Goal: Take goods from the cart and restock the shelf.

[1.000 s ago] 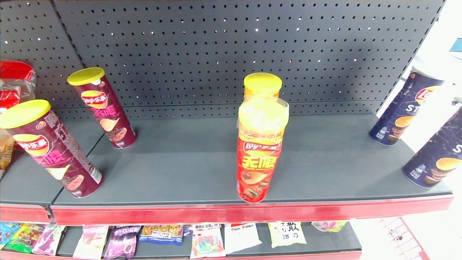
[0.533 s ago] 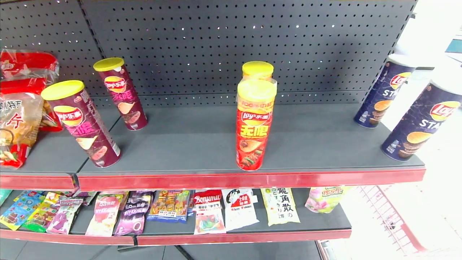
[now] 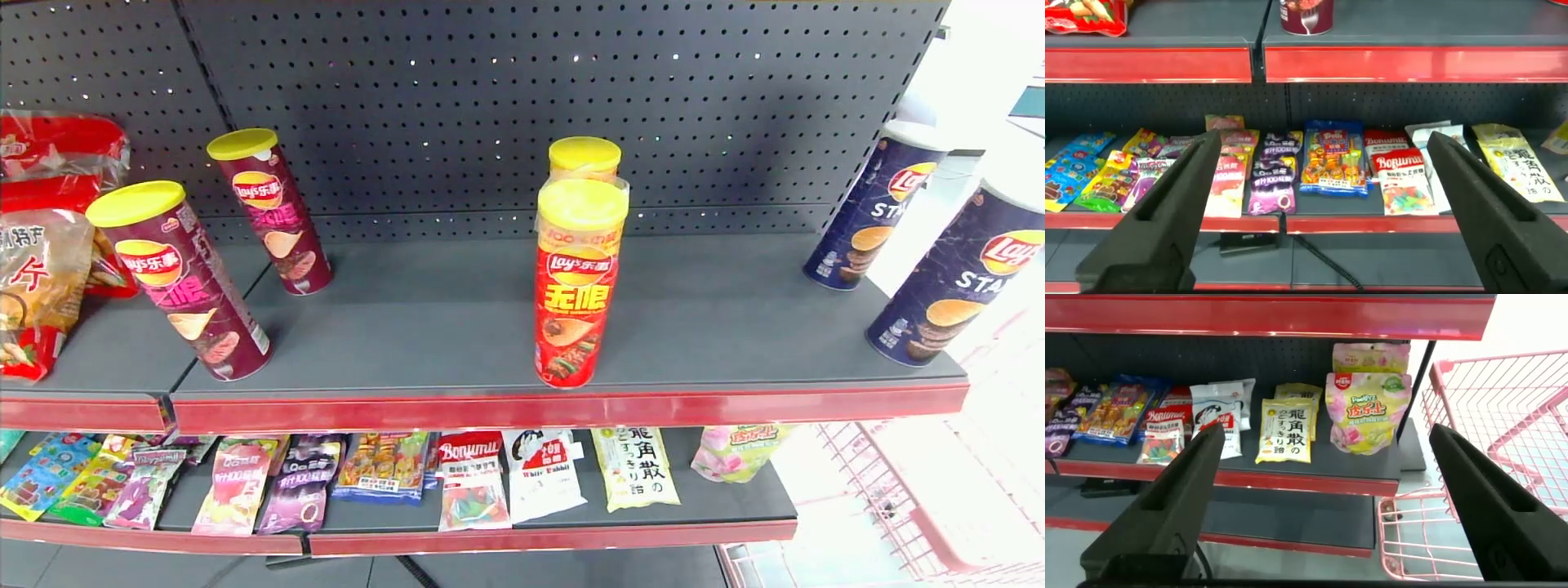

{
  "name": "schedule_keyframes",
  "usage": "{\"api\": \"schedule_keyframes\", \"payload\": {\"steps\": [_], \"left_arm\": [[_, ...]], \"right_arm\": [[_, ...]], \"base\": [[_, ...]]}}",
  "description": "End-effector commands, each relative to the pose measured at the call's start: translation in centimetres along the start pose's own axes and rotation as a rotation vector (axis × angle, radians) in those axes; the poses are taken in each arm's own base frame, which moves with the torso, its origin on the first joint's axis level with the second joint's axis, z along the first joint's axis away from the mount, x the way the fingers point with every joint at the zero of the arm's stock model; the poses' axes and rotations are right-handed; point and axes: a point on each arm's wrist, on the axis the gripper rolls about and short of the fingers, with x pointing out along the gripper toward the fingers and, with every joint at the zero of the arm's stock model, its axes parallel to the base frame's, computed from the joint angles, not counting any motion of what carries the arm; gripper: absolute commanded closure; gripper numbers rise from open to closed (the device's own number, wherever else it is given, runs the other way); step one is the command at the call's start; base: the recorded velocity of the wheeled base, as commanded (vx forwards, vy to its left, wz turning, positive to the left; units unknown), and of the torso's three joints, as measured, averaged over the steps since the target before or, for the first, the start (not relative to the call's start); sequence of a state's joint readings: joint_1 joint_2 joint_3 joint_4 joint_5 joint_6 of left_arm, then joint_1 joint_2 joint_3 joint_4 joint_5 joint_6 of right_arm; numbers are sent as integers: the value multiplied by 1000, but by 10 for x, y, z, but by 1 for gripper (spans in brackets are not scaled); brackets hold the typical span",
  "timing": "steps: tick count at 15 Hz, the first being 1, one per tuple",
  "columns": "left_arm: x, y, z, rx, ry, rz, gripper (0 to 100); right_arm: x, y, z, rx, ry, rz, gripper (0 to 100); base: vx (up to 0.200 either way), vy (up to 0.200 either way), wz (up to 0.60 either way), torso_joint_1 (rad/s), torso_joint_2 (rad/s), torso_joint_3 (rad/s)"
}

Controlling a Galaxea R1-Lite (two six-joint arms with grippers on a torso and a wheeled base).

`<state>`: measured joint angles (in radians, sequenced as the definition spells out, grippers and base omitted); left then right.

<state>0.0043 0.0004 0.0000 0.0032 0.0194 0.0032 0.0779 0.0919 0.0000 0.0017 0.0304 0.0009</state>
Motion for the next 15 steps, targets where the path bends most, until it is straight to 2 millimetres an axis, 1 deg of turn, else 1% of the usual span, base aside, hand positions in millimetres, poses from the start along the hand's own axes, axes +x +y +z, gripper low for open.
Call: {"api": "schedule_keyframes", "payload": {"steps": [1, 15], "left_arm": [[0, 0, 0, 0, -1, 2, 0], [0, 0, 0, 0, -1, 1, 0]], "right_arm": [[0, 0, 0, 1, 1, 1, 0], [0, 0, 0, 2, 1, -6, 0]], "base": [[0, 0, 0, 0, 0, 0], [0, 0, 0, 0, 0, 0]]}}
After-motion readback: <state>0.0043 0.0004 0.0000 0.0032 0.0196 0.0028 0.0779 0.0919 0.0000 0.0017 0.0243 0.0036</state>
